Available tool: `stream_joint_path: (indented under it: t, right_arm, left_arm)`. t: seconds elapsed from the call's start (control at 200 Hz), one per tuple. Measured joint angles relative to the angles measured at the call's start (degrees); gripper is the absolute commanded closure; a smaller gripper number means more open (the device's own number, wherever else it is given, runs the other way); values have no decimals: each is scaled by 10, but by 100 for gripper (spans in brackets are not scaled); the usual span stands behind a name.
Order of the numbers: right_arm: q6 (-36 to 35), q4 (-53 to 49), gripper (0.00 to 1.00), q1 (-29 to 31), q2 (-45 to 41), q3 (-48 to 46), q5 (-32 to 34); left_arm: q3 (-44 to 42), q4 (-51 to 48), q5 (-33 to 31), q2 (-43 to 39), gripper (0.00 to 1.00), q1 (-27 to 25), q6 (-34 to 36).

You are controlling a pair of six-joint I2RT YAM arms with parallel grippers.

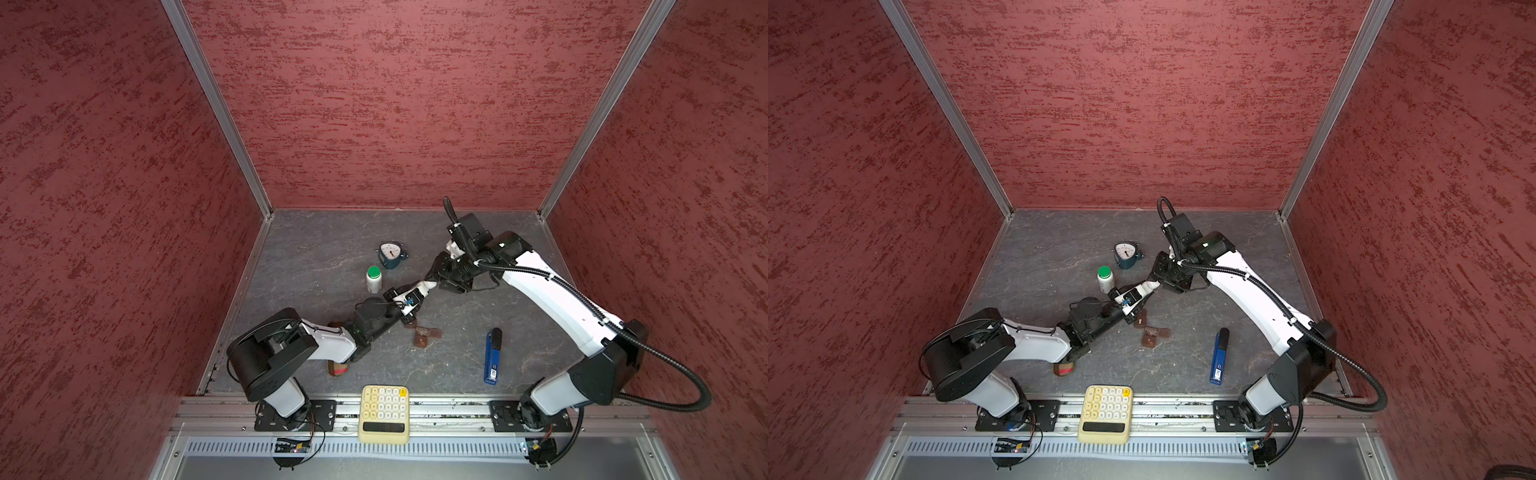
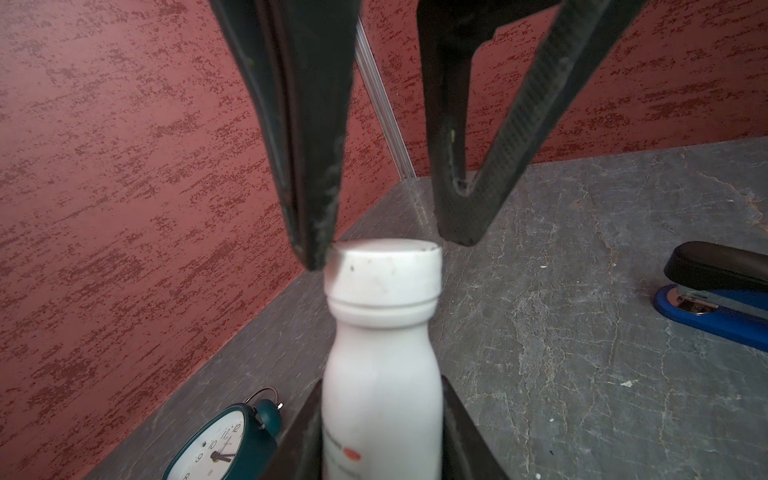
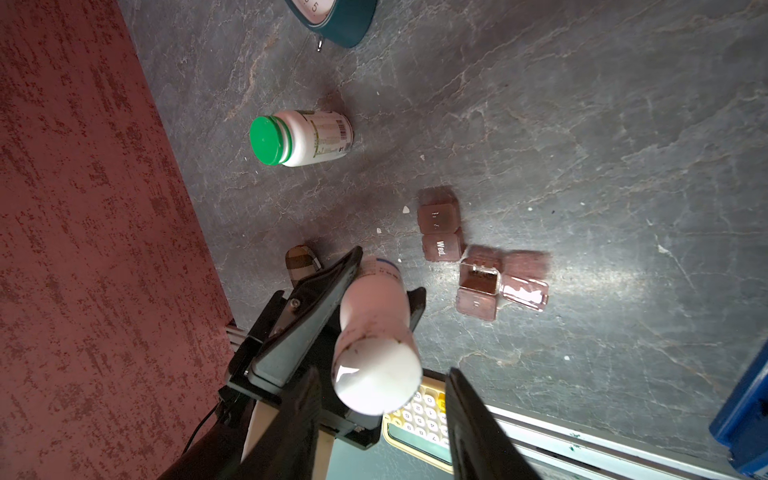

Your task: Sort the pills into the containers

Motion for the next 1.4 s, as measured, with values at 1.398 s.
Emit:
stream_joint_path:
  t: [1.398]
  right_arm:
    - [-381, 39, 81, 53, -105, -93, -36]
  left_arm:
    - [-29, -153, 257, -146, 100, 45, -120]
